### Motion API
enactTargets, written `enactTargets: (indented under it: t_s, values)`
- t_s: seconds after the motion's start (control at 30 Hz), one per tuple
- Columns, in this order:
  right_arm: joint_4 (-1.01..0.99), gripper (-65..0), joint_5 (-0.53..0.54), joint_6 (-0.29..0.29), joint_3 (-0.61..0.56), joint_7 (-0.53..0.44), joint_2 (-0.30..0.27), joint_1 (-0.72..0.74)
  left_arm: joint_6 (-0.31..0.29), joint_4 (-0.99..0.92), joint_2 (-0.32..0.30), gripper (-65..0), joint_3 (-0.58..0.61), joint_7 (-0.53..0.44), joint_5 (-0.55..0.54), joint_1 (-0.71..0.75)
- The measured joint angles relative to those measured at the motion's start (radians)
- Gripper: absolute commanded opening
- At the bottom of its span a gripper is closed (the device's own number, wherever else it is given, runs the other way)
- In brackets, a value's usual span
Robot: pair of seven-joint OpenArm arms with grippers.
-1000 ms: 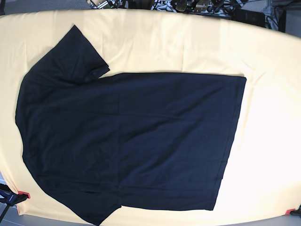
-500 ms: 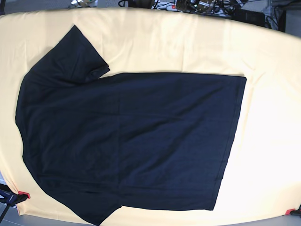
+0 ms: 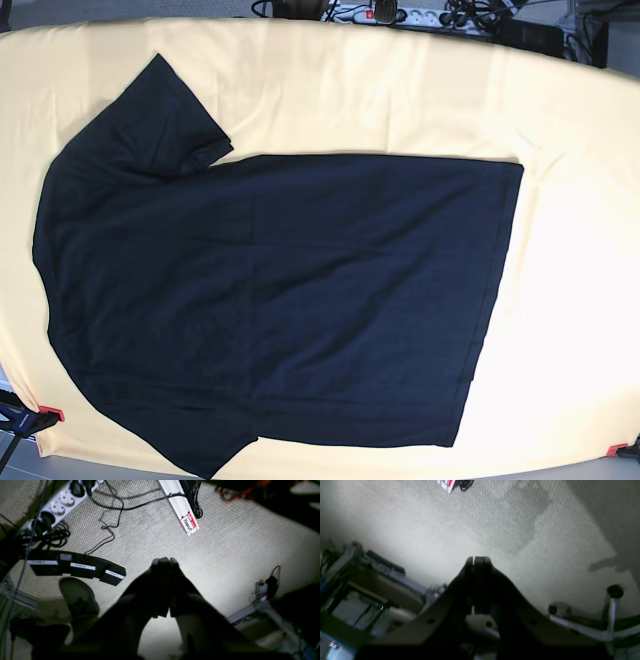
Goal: Fold the T-shirt properly
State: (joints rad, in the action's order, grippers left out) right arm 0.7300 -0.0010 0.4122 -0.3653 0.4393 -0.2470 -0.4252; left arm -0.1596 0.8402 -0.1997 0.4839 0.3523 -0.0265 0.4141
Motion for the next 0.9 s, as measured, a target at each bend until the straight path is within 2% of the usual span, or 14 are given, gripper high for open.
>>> enactTargets:
  t_s: [0.13,0.33,0.43,0.6,0.77,0.9]
  values:
    - [0.192,-65.0,0.001,-0.001,0.0,0.053,0.001,-0.101,-0.048,0.115,-0.03,-65.0,0.0,0.013,-0.003,0.057]
    - [0.508,-65.0,0.0,-0.071,-0.002,0.072,-0.008,-0.277,-0.051,0.317,-0.134,-65.0,0.0,0.026,-0.002,0.182]
    - [0.649,-65.0,0.001,-0.079,-0.001,0.044,-0.045,-0.346,-0.045,0.431,-0.19,-65.0,-0.001,0.022,-0.001,0.243]
    - [0.818,-65.0,-0.005,-0.117,0.001,0.058,-0.129,-0.471,0.005,0.621,-0.306,-65.0,-0.001,0.021,0.002,0.367]
    - [0.996,-65.0,-0.002,-0.122,0.001,0.13,-0.18,-0.59,0.011,0.842,-0.422,-65.0,-0.045,0.111,0.055,0.499]
    - [1.14,-65.0,-0.021,-0.209,0.001,0.206,-0.225,-0.679,0.003,1.029,-0.489,-65.0,-0.121,0.143,0.051,0.624]
